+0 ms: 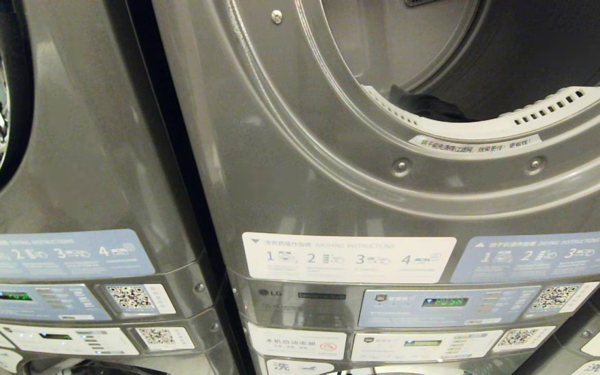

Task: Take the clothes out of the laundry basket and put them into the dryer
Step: Close the dryer

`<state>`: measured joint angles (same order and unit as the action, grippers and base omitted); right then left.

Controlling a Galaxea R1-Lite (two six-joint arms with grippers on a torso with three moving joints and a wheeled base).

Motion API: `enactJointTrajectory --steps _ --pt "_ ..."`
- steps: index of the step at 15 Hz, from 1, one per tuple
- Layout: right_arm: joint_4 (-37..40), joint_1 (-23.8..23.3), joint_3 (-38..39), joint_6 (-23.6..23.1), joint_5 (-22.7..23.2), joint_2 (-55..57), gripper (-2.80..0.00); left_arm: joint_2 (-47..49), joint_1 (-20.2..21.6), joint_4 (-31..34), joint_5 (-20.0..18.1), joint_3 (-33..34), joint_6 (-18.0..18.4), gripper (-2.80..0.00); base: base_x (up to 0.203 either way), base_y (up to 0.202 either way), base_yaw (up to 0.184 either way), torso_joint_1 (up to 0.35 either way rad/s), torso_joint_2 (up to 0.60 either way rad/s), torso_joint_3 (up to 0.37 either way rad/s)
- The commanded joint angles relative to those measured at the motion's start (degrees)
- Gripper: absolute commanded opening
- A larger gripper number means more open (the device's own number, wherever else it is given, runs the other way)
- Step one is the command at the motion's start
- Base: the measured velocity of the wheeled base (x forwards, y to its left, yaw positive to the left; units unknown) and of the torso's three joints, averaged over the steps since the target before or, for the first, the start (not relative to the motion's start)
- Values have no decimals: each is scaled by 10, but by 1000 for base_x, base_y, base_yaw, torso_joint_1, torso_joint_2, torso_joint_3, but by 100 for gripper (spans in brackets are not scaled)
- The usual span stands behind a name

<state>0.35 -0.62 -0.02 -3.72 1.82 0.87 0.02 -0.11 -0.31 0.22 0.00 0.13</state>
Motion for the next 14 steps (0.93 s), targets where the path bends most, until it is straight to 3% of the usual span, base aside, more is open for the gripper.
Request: enactJointTrajectory --steps 1,14 --pt "0 0 0 0 0 -9 -280 -1 0 0 0 0 0 -280 0 0 0 0 0 0" --pt "0 0 -1 0 0 -9 -280 -1 0 0 0 0 0 -280 0 0 0 0 0 0"
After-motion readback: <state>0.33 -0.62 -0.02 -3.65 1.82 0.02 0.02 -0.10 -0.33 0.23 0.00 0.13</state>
